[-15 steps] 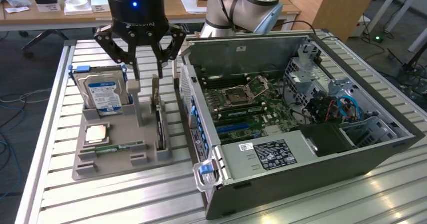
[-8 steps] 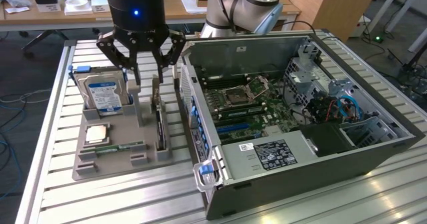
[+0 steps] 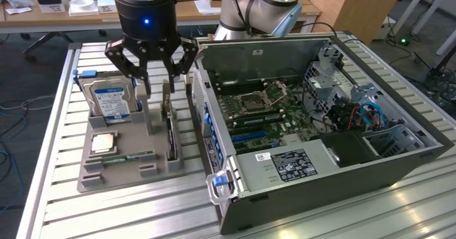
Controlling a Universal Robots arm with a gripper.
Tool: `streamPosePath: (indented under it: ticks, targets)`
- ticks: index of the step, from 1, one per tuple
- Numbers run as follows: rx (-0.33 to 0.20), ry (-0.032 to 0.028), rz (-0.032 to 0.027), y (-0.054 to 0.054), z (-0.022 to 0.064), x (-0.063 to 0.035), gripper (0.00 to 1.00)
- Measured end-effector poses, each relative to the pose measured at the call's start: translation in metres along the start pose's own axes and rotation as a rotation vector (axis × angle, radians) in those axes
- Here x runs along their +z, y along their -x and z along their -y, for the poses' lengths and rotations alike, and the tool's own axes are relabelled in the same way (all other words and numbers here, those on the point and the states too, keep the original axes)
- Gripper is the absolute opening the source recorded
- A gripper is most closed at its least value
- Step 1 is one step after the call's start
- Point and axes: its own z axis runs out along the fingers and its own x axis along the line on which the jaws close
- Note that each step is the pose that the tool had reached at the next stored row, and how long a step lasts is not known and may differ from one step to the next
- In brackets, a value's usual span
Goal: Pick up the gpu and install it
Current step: 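Pick up the gpu and move the gpu toward the slot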
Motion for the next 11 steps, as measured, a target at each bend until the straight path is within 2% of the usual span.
streamPosePath:
  ticks: [11]
  targets:
    - [0.0, -0.0003, 0.0001, 0.0, 0.0004, 0.012, 0.47]
